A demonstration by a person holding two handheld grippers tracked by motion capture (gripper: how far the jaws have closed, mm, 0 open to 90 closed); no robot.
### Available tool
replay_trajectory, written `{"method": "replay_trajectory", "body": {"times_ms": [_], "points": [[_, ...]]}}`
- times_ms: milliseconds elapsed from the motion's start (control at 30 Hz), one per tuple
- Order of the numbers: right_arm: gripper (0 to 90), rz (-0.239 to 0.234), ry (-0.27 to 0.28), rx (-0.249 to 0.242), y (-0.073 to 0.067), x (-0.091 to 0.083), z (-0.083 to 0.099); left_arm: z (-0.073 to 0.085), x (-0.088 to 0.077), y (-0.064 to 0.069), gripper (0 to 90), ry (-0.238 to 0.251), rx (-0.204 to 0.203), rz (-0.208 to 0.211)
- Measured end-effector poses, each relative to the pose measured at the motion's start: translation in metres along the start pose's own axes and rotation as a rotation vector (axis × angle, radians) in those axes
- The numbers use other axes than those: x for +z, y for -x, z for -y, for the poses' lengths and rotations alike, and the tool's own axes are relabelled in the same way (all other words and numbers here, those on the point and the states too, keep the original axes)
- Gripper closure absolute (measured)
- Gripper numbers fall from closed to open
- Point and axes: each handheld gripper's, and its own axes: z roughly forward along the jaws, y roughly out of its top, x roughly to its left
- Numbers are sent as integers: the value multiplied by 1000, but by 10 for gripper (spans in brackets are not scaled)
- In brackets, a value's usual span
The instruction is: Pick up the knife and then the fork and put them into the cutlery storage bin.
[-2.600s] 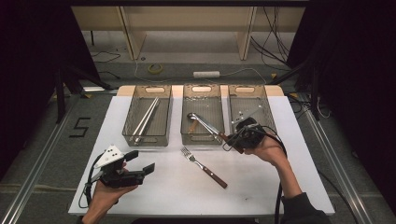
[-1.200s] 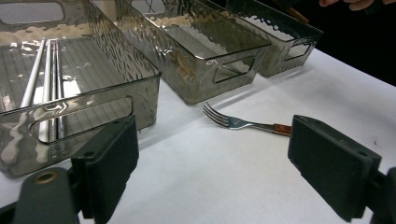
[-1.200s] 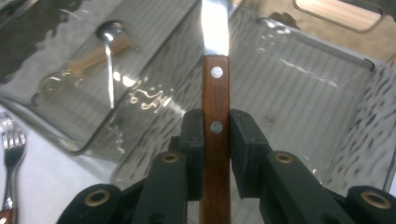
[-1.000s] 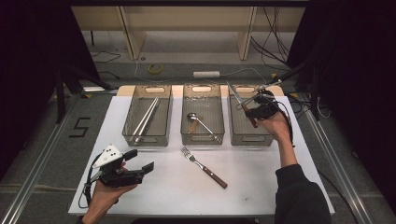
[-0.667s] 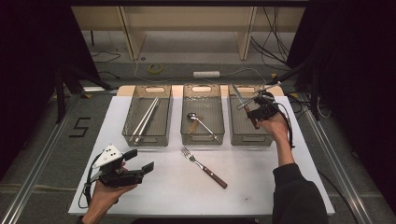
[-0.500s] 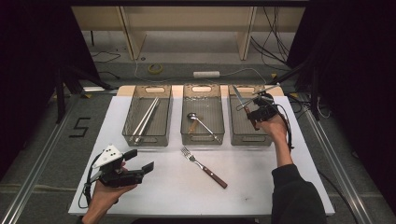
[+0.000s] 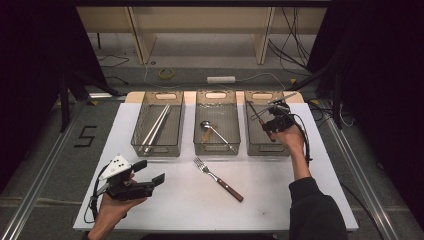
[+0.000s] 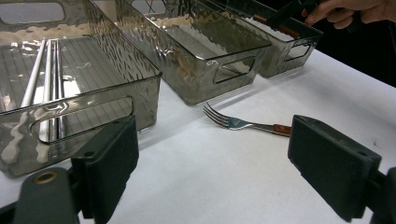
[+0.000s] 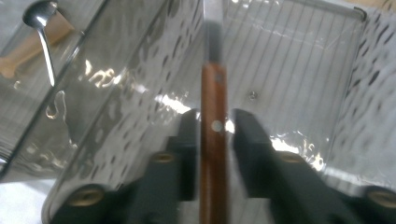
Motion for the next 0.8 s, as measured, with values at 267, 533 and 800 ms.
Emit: {"method": "replay_trajectory", "body": {"times_ms": [267, 533, 800], "points": [[534, -66, 79, -43, -9, -18, -1, 0, 0, -1, 161, 0, 0, 0], [412, -135, 119, -168, -35, -42, 12, 0, 0, 0, 161, -2, -2, -2], [374, -206, 158, -273, -69, -60, 38, 0, 0, 0, 161, -2, -6, -3]]}}
